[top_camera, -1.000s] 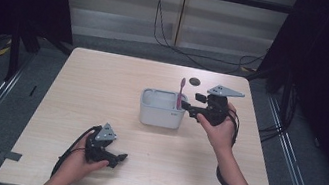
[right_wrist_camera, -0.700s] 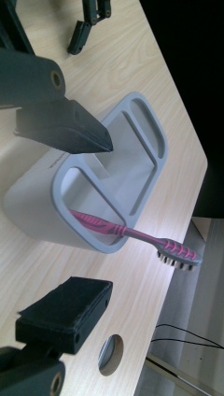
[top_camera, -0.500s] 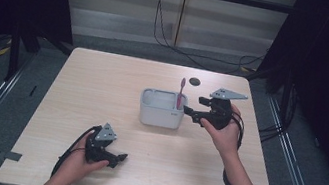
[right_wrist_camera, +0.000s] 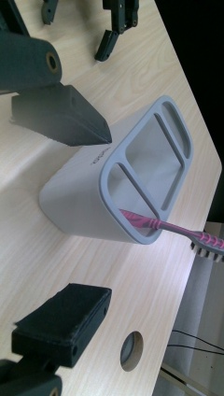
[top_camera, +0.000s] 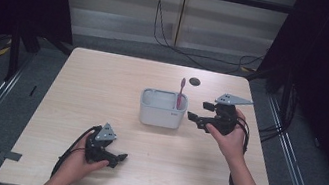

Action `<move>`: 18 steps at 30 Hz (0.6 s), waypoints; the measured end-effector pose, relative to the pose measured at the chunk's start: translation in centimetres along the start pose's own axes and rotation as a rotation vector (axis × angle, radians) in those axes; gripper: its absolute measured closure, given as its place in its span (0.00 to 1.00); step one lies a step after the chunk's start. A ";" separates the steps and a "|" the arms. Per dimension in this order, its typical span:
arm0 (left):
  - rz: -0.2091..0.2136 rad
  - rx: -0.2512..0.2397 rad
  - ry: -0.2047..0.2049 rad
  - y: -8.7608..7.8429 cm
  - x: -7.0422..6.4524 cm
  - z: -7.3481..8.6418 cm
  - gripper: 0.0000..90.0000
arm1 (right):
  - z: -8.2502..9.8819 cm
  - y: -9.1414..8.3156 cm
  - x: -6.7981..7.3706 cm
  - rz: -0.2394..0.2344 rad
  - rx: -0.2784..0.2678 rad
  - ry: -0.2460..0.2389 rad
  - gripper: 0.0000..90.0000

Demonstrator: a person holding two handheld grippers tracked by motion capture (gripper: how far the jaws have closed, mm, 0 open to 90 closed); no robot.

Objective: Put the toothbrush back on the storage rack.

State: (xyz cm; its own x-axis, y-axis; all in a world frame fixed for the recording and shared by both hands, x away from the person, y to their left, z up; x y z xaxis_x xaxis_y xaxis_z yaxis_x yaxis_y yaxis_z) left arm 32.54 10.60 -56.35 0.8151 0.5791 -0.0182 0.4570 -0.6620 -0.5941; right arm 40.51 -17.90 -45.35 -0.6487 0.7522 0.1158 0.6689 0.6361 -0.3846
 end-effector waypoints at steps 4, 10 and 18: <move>-0.002 -0.001 0.000 0.0 0.0 0.0 0.17 | 0.5 -0.1 0.2 -0.023 0.018 -0.009 0.19; 0.001 0.000 -0.001 0.0 0.0 0.0 0.17 | 1.1 -0.4 0.5 -0.045 0.028 -0.016 0.19; -0.001 -0.001 -0.002 0.0 0.0 0.0 0.17 | 1.8 -0.8 0.6 -0.056 0.042 -0.026 0.19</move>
State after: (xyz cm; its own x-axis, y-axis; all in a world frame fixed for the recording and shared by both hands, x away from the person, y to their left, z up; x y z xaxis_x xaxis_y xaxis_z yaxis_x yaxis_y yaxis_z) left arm 32.54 10.58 -56.35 0.8139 0.5807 -0.0188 0.4586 -0.6619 -0.5930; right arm 38.95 -18.26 -46.60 -0.6942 0.7106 0.1147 0.6161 0.6689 -0.4159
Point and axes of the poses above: each handheld gripper's, and its own axes: y roughly forward along the jaws, z roughly out of its underside, x roughly to its left, the point moved 8 cm from there along y, roughly forward along the jaws, and after that the axes turned 7 degrees about -x, right-handed, at the moved point
